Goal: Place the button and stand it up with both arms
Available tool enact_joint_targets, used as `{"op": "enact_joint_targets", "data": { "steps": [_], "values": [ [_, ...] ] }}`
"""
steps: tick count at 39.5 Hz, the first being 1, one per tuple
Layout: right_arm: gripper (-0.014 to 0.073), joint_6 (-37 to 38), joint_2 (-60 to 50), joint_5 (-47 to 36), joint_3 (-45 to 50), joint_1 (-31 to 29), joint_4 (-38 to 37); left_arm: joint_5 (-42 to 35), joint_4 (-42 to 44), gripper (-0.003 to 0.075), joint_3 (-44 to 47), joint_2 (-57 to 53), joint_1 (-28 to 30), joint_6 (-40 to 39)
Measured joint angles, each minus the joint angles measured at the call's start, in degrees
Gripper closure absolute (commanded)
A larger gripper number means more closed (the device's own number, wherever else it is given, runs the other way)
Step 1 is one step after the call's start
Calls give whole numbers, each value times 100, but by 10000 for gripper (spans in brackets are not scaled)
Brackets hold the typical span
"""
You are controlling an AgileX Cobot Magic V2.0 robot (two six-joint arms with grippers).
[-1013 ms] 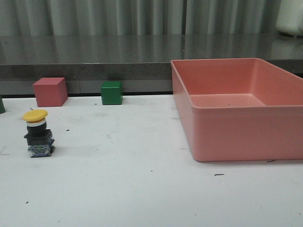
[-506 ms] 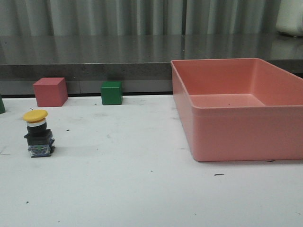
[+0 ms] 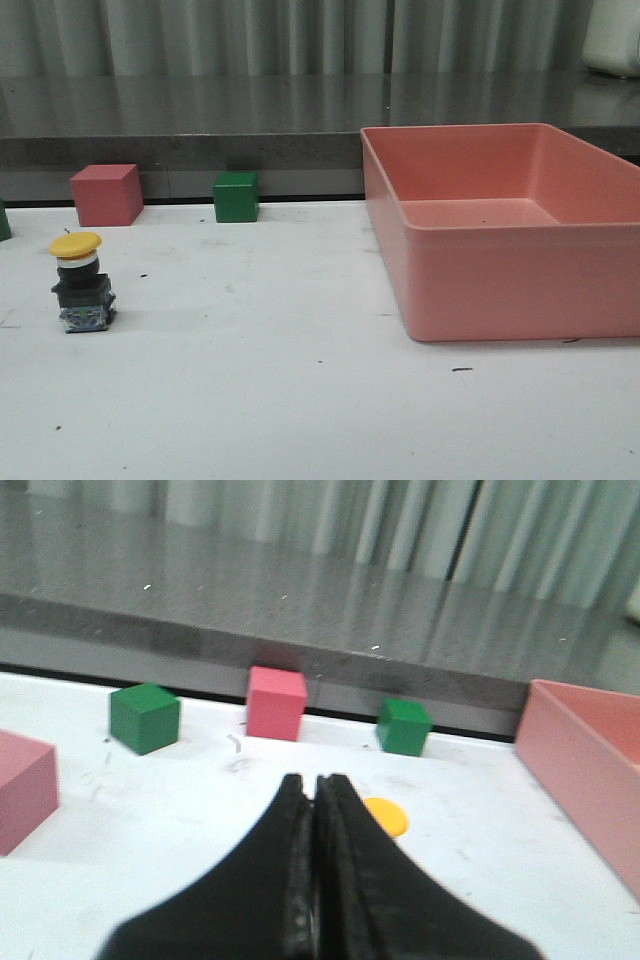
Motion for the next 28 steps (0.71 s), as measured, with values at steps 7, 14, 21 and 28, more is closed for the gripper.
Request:
{"op": "enact_joint_targets", "data": {
  "steps": [7,14,21,28],
  "values": [
    [662,0,0,0,0,0,0,-565,0,740,731,0,597,0],
    [662,0,0,0,0,0,0,-727,0,740,788,0,728,0],
    [662,0,0,0,0,0,0,-743,0,740,788,0,741,0],
    [662,0,0,0,0,0,0,-743,0,740,788,0,741,0]
  ]
}}
